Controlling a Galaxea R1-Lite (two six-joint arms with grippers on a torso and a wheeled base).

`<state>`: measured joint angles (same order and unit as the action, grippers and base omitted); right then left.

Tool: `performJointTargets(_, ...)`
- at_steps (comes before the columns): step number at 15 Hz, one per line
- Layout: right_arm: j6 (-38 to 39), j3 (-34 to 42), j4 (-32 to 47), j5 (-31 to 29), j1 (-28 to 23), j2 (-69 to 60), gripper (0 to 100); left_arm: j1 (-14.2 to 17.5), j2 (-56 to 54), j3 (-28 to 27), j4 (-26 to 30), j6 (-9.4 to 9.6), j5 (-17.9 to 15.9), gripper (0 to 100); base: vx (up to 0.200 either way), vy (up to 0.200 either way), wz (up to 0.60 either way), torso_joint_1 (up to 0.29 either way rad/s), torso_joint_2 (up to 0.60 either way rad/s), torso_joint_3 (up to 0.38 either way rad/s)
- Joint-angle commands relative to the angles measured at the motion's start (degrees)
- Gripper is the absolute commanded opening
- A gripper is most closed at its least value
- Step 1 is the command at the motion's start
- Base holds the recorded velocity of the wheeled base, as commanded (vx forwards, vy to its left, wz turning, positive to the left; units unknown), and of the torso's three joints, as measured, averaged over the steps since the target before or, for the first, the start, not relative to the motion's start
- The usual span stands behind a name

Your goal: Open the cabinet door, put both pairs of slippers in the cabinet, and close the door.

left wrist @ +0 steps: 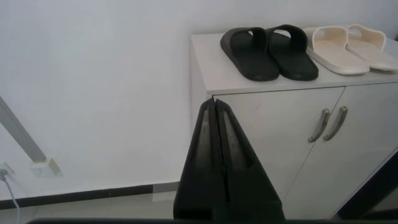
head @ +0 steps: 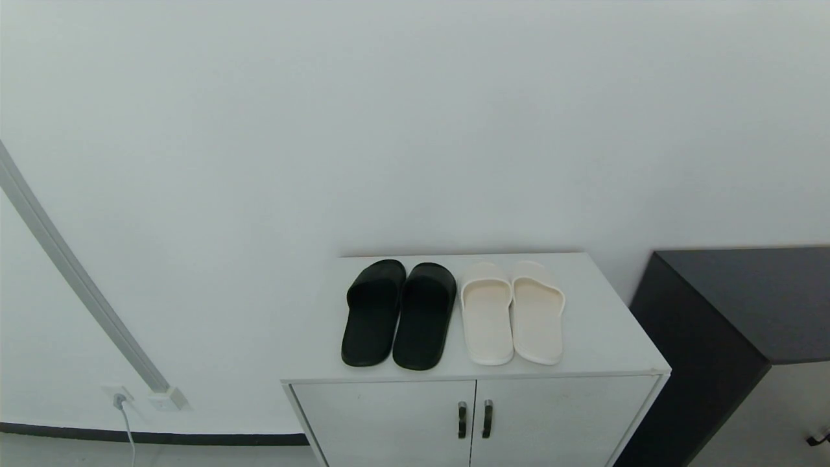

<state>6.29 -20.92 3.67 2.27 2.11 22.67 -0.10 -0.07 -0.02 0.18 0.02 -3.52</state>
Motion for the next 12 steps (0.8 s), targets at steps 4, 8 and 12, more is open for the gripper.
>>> performJointTargets(4,4.4,-1.0,-21.8,-6.2,17.1,39.7,100,0.0,0.1,-0.1,0.0,0.06,0.0,0,0.000,0.000,0.00,0.000,0.00,0.000)
performJointTargets(8,11.6,-7.6,-24.1,-20.0,32.7,47.5,100,0.0,0.1,0.0,0.0,0.06,0.0,0,0.000,0.000,0.00,0.000,0.00,0.000)
performJointTargets(12,16.7,-17.9,-24.1,-30.8,44.3,57.9,100,0.0,0.1,-0.1,0.0,0.15,0.0,0,0.000,0.000,0.00,0.000,0.00,0.000)
